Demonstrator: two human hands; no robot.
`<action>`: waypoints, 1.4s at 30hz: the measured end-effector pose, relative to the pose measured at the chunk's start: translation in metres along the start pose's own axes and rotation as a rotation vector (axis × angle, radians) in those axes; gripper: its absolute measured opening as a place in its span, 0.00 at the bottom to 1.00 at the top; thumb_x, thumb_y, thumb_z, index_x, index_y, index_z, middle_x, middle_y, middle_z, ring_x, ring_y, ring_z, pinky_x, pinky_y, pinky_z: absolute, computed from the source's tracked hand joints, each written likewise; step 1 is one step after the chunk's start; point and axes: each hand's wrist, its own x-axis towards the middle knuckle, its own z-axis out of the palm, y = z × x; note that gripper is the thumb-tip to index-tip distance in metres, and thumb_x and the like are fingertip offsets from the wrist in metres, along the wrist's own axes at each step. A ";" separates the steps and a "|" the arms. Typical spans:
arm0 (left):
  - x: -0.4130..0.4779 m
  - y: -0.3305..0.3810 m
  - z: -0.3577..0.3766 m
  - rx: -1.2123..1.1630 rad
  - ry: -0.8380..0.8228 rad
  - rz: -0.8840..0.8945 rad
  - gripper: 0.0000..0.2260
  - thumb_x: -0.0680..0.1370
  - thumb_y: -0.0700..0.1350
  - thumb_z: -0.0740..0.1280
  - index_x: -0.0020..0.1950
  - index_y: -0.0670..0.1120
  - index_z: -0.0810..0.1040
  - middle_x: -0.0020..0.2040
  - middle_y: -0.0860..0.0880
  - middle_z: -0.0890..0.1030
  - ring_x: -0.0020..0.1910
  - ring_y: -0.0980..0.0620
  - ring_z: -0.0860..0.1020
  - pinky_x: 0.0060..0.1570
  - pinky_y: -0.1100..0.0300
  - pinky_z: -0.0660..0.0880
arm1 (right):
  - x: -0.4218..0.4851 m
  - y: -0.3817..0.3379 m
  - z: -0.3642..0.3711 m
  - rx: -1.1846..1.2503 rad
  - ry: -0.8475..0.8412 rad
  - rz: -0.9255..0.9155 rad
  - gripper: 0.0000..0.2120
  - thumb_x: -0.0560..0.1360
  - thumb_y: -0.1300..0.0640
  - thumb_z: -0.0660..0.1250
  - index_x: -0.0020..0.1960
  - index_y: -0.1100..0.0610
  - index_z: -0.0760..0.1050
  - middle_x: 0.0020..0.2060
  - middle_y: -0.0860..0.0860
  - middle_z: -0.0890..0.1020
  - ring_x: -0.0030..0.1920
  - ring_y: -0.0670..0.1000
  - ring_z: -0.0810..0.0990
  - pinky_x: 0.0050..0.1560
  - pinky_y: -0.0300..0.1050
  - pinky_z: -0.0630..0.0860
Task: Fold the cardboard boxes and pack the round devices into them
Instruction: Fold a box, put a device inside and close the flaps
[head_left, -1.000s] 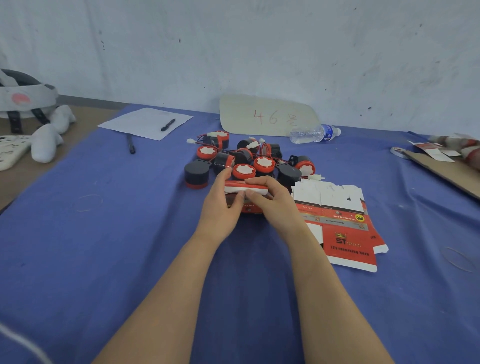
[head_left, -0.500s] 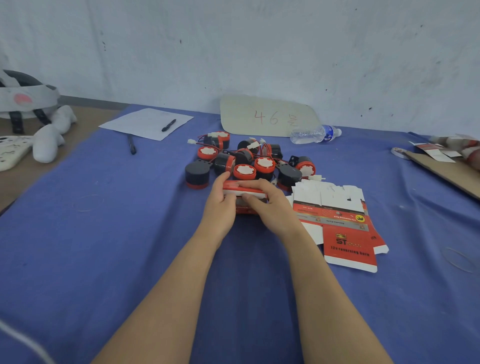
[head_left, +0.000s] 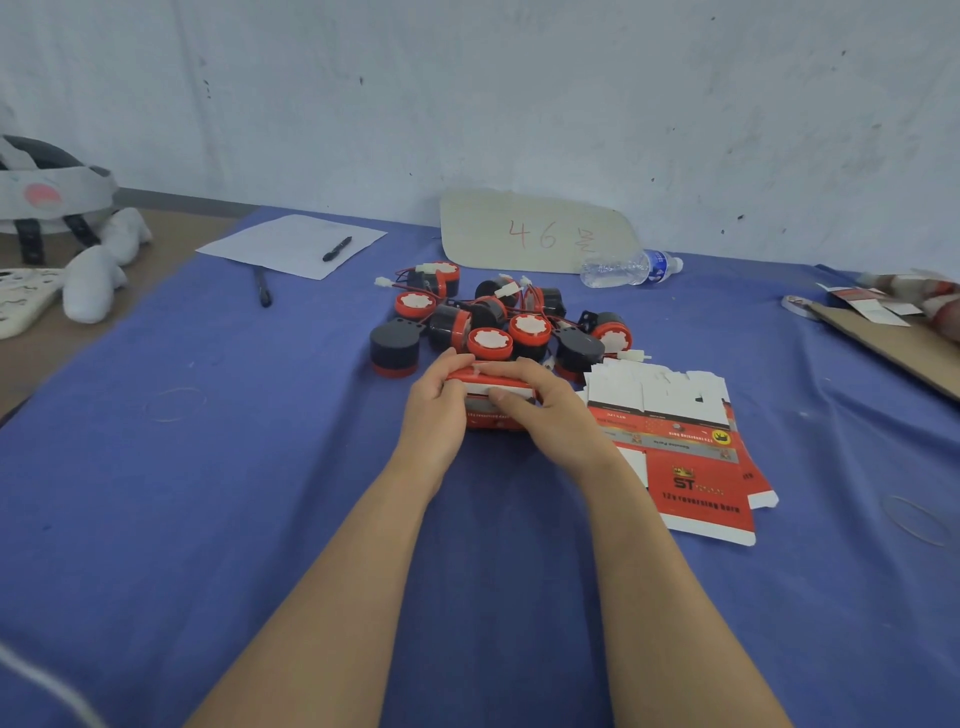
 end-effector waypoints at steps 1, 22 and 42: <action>0.000 0.000 0.000 -0.010 0.002 0.001 0.17 0.79 0.34 0.53 0.56 0.52 0.76 0.50 0.65 0.73 0.46 0.67 0.74 0.36 0.80 0.70 | 0.000 -0.001 -0.002 -0.001 -0.017 0.007 0.14 0.80 0.58 0.62 0.64 0.49 0.75 0.63 0.48 0.74 0.62 0.46 0.73 0.57 0.33 0.72; -0.004 0.008 -0.002 -0.166 0.034 -0.139 0.13 0.80 0.45 0.61 0.63 0.50 0.77 0.47 0.59 0.80 0.39 0.64 0.80 0.31 0.74 0.73 | -0.002 0.005 -0.008 0.175 0.036 0.067 0.10 0.76 0.58 0.68 0.52 0.44 0.79 0.54 0.46 0.81 0.56 0.47 0.79 0.55 0.41 0.79; -0.002 0.002 -0.002 0.073 0.027 -0.041 0.15 0.83 0.42 0.55 0.68 0.51 0.71 0.62 0.52 0.73 0.54 0.57 0.74 0.41 0.71 0.72 | 0.003 0.008 -0.004 0.236 0.115 0.218 0.13 0.81 0.54 0.59 0.64 0.47 0.74 0.61 0.49 0.77 0.60 0.50 0.77 0.62 0.50 0.75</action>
